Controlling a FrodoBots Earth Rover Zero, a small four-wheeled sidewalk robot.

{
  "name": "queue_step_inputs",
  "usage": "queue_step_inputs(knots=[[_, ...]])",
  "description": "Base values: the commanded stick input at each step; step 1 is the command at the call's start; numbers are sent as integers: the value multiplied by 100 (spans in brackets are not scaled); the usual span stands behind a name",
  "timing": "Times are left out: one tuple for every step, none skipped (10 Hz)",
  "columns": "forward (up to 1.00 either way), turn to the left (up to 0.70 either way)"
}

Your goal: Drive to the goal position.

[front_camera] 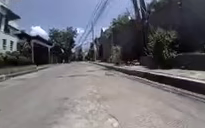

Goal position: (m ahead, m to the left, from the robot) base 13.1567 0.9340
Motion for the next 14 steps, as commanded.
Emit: queue_step_inputs(knots=[[100, 5], [100, 5], [100, 5], [100, 5], [100, 5], [100, 10], [100, 18], [100, 27], [100, 35], [100, 43], [100, 18], [100, 5], [100, 5], [100, 5]])
